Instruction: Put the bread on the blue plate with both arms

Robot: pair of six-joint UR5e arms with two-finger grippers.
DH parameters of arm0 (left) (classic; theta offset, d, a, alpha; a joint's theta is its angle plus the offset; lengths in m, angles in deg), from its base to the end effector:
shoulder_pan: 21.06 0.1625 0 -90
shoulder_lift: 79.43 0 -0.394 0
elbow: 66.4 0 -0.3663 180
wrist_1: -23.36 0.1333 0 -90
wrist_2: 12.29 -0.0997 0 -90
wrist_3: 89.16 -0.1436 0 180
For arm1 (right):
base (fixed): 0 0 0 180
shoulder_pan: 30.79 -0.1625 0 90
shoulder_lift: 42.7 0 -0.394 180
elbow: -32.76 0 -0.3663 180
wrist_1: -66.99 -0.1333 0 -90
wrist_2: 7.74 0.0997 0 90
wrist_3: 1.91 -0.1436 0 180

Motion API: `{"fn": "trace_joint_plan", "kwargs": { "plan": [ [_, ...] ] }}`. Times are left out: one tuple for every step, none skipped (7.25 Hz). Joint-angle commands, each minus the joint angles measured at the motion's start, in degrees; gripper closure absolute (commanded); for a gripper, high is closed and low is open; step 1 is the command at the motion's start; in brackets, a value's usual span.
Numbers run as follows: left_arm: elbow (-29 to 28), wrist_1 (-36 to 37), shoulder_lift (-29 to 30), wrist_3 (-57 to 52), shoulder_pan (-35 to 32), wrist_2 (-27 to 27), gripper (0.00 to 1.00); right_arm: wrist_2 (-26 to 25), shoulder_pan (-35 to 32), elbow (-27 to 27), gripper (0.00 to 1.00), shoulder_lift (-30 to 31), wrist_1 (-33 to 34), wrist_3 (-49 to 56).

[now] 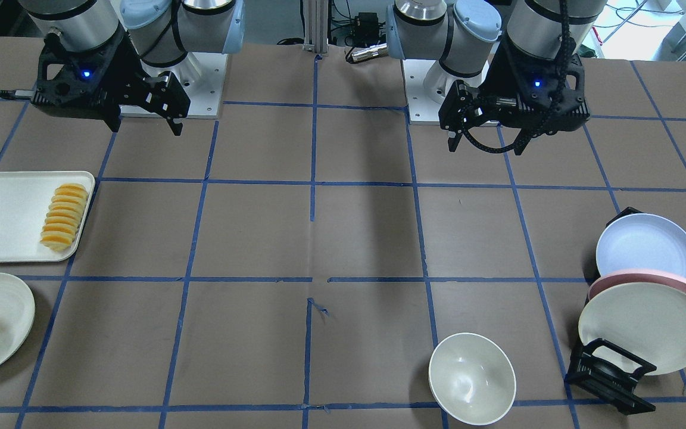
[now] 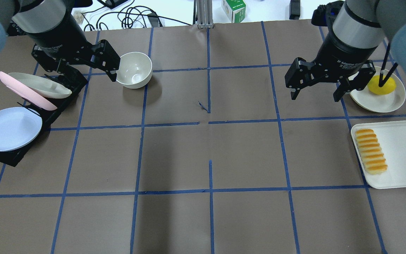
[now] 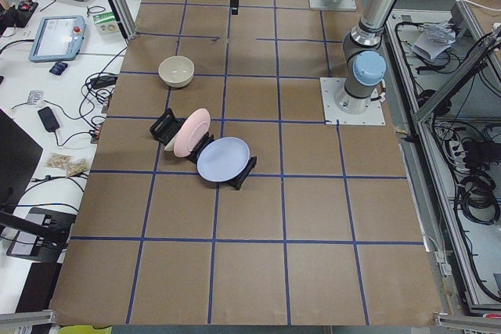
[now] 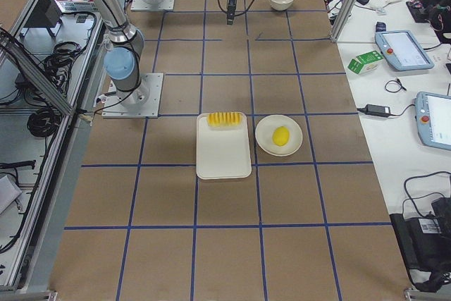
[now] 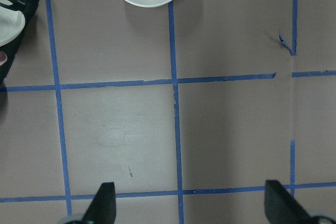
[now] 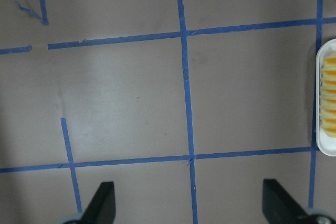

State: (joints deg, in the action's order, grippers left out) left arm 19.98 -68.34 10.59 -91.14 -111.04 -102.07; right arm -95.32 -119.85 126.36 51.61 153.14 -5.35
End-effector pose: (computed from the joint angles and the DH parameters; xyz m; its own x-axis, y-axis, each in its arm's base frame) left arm -0.1337 -0.4702 0.4393 -0.9994 0.0343 0.0027 0.0342 0.9989 -0.0333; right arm 0.1323 -0.4306 0.4112 -0.9962 0.0786 -0.0388 0.0763 0.9954 0.0572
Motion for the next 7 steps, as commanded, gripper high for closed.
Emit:
{"fn": "trace_joint_plan", "kwargs": {
  "plan": [
    [0.0, -0.1, 0.0, 0.2, 0.1, 0.0, 0.00, 0.0, 0.0, 0.1, 0.00, 0.1, -0.8, -0.1],
    [-0.1, 0.0, -0.1, -0.4, 0.3, 0.0, 0.00, 0.0, -0.1, 0.1, 0.00, 0.0, -0.7, 0.0],
    [-0.9, 0.1, -0.5, -0.7, 3.8, 0.1, 0.00, 0.1, 0.0, 0.1, 0.00, 0.1, -0.6, 0.0],
    [-1.5, 0.0, -1.2, -0.8, 10.9, -0.2, 0.00, 0.4, 0.0, 0.1, 0.00, 0.1, -0.7, 0.0],
    [-1.0, -0.6, -2.4, -0.7, 17.4, -0.9, 0.00, 0.4, -0.1, 0.1, 0.00, 0.0, -0.6, -0.6],
    [-0.8, 0.1, -2.2, -0.8, 22.3, -3.8, 0.00, 0.3, -0.2, 0.1, 0.00, 0.0, -0.8, -0.9],
    [0.4, 0.1, -1.1, -0.9, 29.4, -4.5, 0.00, 0.0, 0.0, 0.2, 0.00, -0.1, -0.8, -0.6]
  ]
}}
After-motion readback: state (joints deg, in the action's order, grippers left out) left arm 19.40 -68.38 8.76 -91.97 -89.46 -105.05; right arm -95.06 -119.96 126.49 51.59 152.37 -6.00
